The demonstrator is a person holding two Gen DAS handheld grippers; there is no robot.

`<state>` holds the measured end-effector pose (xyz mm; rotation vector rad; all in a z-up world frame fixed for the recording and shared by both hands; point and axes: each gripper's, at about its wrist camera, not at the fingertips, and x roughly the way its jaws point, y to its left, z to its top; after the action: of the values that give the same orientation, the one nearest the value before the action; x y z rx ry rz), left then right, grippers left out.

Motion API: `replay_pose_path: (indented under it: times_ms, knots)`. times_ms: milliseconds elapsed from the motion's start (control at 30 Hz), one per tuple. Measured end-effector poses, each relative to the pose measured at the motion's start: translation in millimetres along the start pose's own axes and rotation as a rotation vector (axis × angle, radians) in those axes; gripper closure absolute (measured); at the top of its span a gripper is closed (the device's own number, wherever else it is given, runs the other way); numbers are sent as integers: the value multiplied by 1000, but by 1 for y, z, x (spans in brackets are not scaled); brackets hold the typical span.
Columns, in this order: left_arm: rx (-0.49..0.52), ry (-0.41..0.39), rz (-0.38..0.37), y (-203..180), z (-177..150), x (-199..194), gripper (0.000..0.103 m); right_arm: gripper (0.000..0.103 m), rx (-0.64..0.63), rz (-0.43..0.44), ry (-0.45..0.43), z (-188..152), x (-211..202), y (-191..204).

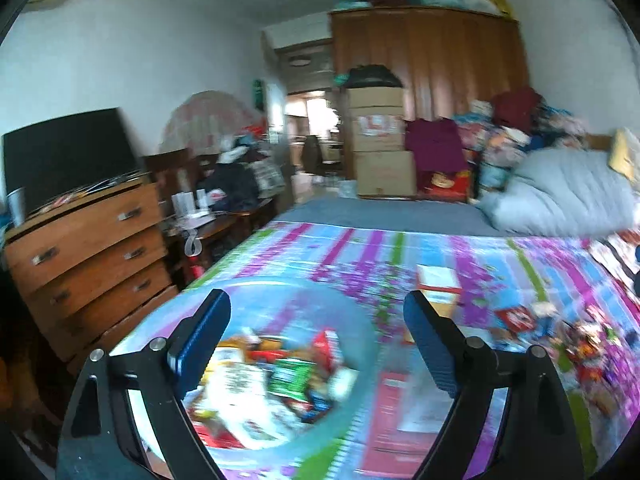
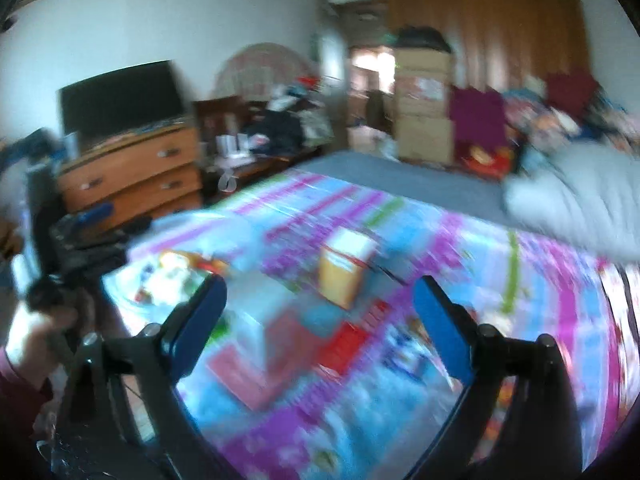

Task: Organize snacks
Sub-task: 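Move both tools back over the scattered snack packets on the quilt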

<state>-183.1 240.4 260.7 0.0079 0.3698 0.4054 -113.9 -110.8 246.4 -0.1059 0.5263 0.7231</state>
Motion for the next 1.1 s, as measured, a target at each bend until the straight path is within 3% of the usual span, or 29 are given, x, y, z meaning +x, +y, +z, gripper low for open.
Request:
replay_pose_path:
  times_ms: [233, 367, 567, 800, 1100]
  knots:
    - [123, 58, -139, -78, -10, -11, 14, 8, 204, -144, 60, -64, -35, -77]
    - [173, 68, -177, -113, -12, -21, 14, 8, 280, -183, 83, -96, -57, -106]
    - [262, 60, -179, -148, -14, -34, 14, 8, 375, -203, 101, -140, -82, -138]
    - [337, 87, -146, -169, -17, -31, 14, 8, 454, -223, 60, -162, -107, -162]
    - [394, 131, -172, -198, -25, -13, 14, 7, 542, -262, 59, -182, -114, -196]
